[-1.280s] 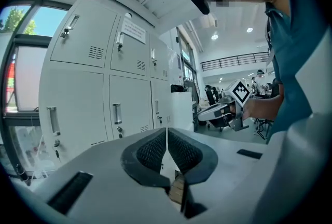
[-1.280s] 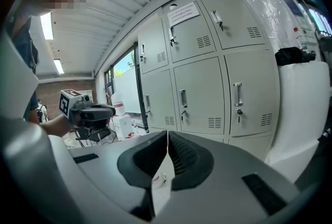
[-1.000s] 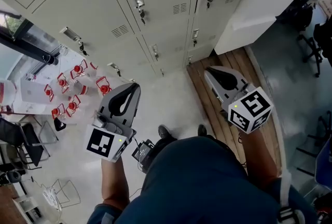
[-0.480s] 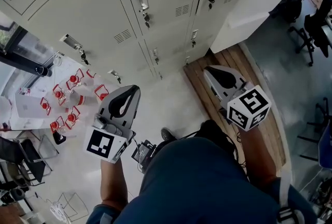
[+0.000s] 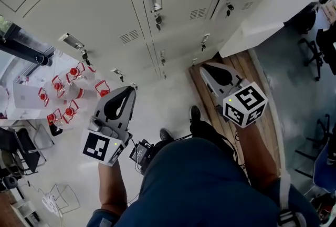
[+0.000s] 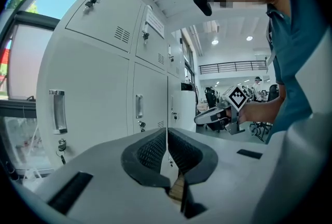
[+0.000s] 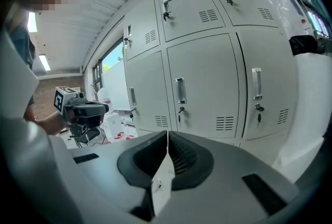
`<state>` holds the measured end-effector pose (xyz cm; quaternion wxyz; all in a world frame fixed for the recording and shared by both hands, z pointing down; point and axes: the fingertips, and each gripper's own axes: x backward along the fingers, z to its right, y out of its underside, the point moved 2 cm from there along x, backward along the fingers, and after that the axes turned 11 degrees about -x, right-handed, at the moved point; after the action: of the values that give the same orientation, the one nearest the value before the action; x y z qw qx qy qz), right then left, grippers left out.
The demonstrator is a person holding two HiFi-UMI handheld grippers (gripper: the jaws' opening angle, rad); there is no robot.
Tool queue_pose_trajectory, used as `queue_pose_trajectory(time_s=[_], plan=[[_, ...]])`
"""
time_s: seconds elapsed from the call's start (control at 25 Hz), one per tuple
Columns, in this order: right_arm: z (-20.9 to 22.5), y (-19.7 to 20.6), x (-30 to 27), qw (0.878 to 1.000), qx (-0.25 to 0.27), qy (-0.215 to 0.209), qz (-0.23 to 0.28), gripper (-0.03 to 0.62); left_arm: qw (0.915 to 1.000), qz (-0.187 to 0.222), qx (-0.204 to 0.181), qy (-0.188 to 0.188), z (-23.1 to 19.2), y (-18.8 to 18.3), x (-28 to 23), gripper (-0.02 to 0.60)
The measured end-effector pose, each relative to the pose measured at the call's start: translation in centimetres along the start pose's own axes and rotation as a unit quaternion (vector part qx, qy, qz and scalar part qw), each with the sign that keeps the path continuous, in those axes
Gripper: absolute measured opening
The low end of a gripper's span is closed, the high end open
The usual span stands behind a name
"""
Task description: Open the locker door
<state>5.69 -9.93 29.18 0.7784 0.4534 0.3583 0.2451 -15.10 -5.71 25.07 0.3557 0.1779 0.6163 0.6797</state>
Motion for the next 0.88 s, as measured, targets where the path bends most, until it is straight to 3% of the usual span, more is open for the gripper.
queue_pose_trajectory(time_s=[0.48,0.88], plan=[[5.2,0.4,-9.3,0.999,0.011,-0.025,-0.047,0.037,0.9980,-0.020,0.041,-0.044,-3.6,3.4,-4.2,0.026],[8.0,4.2,-16.2,0.997,0.009,-0.029,-0.077,0.037,0.9952,-0.049,0.058,-0.062,-5.4,7.2,-4.9,0.026]])
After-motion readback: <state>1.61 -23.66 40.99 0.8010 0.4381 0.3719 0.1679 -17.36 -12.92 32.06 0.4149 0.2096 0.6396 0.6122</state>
